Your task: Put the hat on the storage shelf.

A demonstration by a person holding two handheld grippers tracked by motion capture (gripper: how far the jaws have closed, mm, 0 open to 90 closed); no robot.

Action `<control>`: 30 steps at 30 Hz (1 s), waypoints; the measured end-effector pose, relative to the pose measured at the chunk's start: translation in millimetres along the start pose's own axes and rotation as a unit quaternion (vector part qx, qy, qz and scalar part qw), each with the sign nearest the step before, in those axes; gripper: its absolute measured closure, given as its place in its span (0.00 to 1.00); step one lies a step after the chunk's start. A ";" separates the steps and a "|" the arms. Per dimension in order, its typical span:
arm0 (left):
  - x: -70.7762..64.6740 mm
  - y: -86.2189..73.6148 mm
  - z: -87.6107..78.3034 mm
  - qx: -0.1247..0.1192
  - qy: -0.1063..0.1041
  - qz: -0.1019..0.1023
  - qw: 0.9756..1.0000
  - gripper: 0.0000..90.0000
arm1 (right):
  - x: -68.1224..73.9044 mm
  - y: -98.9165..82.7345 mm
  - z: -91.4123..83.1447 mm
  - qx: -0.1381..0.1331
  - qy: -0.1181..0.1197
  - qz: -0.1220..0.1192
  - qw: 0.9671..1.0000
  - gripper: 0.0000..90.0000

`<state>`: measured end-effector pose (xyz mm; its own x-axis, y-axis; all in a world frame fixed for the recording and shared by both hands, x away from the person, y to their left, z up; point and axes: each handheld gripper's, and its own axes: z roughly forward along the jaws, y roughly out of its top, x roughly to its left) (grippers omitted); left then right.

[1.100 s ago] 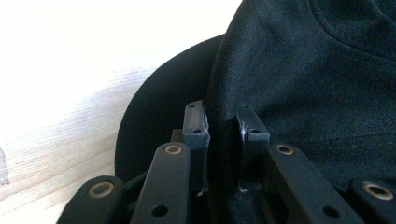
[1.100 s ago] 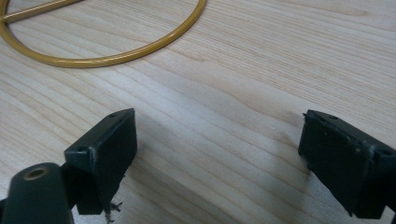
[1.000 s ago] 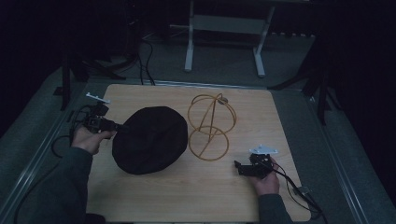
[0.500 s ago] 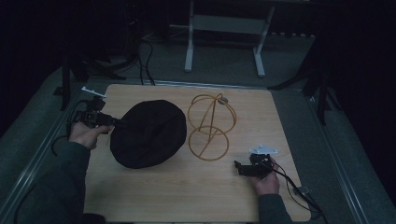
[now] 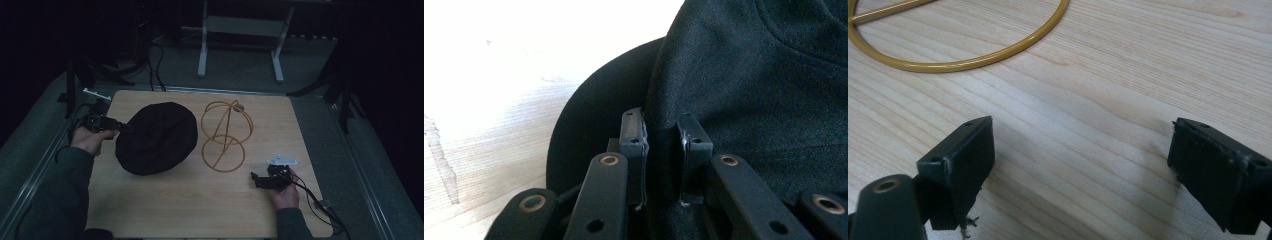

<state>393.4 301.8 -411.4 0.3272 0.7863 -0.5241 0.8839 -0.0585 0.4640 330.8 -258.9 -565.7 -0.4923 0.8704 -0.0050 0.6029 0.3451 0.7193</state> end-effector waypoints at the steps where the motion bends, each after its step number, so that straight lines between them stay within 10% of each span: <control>1: 0.3 0.7 -0.9 0.000 0.001 -0.001 1.000 0.86 | 0.0 0.0 0.0 0.000 0.000 0.000 1.000 0.13; 30: -0.7 16.8 -5.3 -0.016 0.006 -0.020 1.000 0.86 | 0.1 0.0 0.0 0.000 0.000 0.001 1.000 0.13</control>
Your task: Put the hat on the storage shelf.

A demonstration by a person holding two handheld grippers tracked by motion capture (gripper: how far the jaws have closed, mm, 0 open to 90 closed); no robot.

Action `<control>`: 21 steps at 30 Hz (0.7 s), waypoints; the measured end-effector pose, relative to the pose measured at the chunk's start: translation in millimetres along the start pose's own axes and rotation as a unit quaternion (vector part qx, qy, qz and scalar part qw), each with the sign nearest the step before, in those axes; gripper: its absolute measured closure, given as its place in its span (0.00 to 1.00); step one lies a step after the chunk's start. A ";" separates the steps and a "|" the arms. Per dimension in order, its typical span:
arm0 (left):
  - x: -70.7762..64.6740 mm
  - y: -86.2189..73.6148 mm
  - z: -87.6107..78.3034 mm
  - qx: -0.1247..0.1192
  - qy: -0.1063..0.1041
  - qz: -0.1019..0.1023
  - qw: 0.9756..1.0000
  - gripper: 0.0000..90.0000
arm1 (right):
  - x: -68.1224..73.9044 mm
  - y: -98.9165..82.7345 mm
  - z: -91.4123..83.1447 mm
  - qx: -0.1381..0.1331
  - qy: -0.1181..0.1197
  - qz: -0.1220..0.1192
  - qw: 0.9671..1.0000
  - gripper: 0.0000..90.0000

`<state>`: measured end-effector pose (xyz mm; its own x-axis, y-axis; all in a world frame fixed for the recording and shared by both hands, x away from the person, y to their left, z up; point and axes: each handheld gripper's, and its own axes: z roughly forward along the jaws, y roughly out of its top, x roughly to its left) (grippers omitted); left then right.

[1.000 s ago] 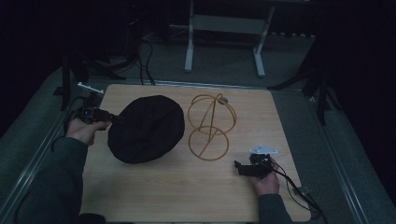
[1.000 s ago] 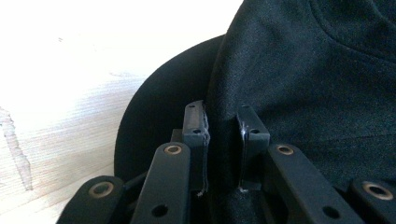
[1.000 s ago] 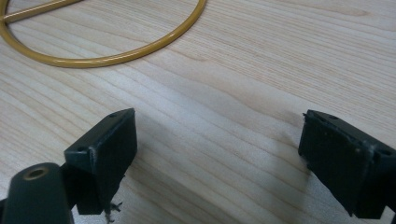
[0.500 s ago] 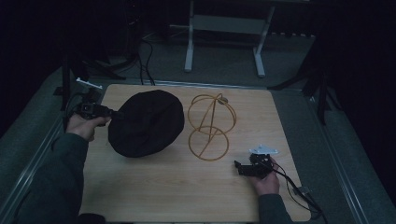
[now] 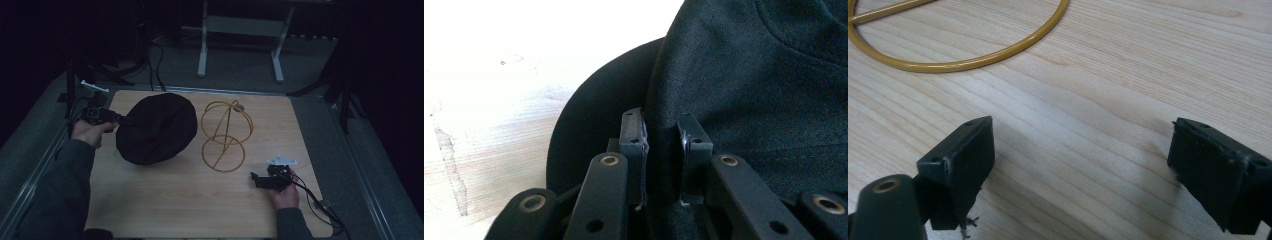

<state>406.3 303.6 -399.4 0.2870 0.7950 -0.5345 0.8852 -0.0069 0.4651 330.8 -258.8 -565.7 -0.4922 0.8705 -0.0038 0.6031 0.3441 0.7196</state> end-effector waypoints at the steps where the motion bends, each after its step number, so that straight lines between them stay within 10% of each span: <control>1: -0.2 0.5 0.3 0.000 0.000 -0.001 1.000 0.86 | 0.0 0.0 0.0 0.000 0.000 0.000 1.000 0.13; 21: -4.9 9.8 4.7 -0.002 -0.005 -0.006 1.000 0.86 | 0.0 0.0 0.0 0.000 0.000 0.000 1.000 0.13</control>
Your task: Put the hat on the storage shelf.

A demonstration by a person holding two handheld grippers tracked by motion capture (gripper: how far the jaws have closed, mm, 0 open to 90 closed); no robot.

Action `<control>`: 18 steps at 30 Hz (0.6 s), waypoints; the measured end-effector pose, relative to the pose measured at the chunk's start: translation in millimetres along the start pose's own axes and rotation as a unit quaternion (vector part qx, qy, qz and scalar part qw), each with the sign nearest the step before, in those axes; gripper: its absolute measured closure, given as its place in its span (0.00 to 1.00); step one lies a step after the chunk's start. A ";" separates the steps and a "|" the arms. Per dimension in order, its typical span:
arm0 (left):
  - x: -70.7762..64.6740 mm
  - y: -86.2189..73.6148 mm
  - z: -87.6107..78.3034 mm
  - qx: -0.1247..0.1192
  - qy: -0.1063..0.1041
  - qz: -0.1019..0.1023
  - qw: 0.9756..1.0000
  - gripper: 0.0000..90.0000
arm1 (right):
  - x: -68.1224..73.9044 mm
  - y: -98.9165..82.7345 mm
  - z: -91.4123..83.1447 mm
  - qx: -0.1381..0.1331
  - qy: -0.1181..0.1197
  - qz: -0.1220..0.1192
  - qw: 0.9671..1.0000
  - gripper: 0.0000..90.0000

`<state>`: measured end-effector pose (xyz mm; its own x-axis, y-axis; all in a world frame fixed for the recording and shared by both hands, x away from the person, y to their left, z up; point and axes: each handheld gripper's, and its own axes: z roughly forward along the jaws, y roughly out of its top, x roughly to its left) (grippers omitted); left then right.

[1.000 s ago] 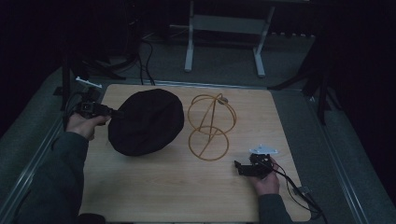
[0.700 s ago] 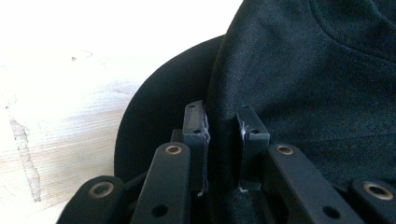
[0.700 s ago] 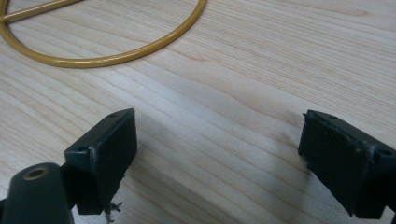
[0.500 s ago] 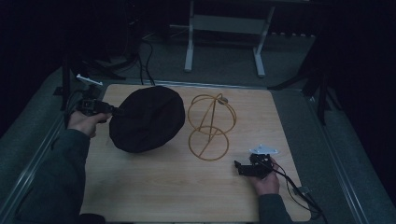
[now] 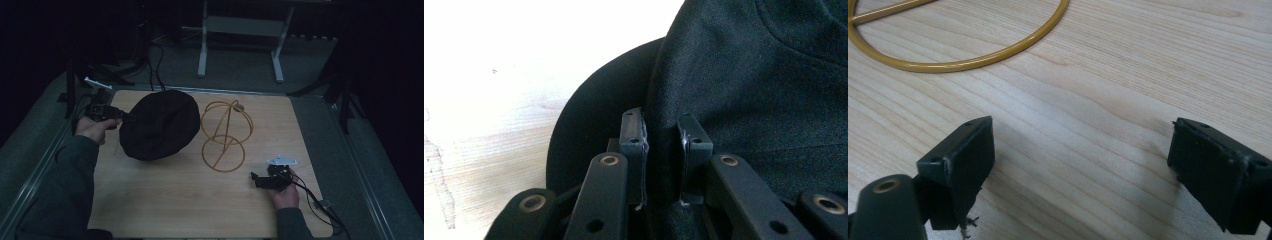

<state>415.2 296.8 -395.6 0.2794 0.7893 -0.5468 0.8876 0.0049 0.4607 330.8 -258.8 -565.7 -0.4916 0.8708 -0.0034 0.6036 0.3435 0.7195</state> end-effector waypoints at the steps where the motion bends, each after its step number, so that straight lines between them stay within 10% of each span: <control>1: -0.1 0.6 0.4 0.000 -0.001 -0.001 1.000 0.86 | 0.0 0.0 0.0 0.000 0.000 0.000 1.000 0.13; 18: -2.8 8.3 7.1 -0.003 -0.009 -0.010 1.000 0.86 | -0.1 0.2 0.3 0.000 0.001 0.000 1.000 0.13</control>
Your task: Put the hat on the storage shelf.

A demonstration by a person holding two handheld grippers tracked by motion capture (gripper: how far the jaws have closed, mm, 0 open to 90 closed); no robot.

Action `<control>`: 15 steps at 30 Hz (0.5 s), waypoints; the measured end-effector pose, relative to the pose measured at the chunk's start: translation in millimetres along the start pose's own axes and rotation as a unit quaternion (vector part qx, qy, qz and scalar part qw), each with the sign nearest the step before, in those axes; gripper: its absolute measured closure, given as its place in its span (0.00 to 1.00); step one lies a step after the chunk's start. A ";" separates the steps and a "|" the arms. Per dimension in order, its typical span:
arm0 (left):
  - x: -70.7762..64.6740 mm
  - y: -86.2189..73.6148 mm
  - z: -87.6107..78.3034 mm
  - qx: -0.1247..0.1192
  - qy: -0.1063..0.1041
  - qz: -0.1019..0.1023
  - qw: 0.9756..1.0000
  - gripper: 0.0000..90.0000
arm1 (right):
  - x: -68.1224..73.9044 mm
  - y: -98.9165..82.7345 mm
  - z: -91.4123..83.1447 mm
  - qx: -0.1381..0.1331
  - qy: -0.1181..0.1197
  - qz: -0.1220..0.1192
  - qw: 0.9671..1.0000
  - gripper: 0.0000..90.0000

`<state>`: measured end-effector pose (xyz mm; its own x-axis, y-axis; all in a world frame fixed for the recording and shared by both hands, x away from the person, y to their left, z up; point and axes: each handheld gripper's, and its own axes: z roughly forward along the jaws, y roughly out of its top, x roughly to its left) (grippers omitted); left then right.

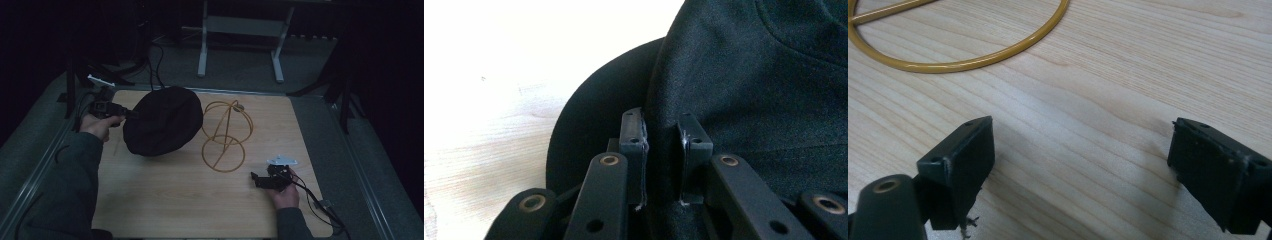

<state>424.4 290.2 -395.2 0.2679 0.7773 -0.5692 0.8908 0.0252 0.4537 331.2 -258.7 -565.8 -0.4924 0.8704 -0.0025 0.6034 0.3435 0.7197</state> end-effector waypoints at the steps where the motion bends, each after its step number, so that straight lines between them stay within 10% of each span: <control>1: -0.2 0.3 0.4 -0.001 -0.002 0.000 1.000 0.86 | -0.1 0.0 0.0 0.000 0.000 0.000 1.000 0.13; 15: -9.4 7.7 -0.1 -0.004 -0.005 0.006 1.000 0.86 | -0.1 0.2 0.2 0.000 0.000 0.000 1.000 0.13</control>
<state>428.7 283.2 -386.2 0.2822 0.7710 -0.5709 0.8850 0.0206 0.4652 331.5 -258.7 -565.8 -0.4928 0.8701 -0.0027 0.6031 0.3439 0.7197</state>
